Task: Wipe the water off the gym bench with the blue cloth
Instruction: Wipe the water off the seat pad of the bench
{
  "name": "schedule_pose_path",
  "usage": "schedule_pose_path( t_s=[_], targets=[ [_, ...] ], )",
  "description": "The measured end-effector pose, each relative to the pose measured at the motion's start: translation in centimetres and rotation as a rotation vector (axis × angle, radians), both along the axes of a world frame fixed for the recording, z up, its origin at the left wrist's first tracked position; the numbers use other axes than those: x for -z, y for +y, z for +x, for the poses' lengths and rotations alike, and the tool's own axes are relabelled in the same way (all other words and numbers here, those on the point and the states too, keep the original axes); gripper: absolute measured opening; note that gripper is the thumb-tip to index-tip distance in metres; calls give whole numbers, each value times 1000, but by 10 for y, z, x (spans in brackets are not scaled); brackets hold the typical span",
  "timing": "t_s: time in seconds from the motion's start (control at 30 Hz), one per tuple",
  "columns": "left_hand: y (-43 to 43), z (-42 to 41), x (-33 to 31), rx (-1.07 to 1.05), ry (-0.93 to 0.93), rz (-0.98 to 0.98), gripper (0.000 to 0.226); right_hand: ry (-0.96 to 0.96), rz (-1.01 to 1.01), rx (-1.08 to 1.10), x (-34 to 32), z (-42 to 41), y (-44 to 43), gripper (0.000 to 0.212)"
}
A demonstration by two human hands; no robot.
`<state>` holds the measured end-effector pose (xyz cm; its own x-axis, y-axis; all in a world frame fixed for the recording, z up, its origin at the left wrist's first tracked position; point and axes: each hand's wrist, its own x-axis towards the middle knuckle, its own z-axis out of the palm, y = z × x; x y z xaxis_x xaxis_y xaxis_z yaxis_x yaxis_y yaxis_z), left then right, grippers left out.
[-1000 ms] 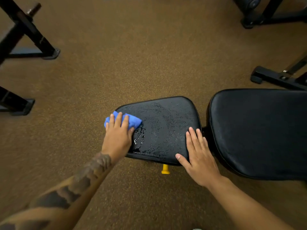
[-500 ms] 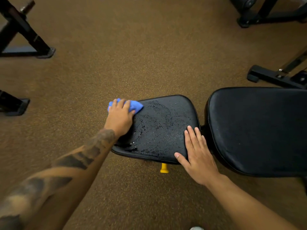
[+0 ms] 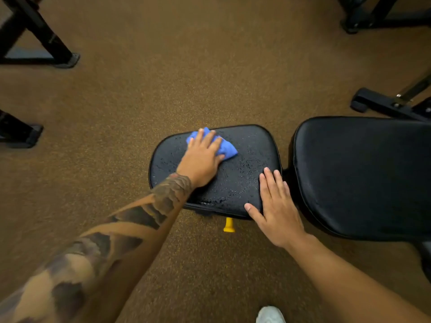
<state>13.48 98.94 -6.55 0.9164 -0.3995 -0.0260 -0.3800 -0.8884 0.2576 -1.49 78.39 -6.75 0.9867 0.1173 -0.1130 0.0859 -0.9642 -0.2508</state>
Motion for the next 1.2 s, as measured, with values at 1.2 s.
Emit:
schedule_pose_path(
  t_s=[1.2],
  targets=[
    [-13,-74,1,-209,-52,-114,46,12,58,-14,2,0,-2,73]
  ],
)
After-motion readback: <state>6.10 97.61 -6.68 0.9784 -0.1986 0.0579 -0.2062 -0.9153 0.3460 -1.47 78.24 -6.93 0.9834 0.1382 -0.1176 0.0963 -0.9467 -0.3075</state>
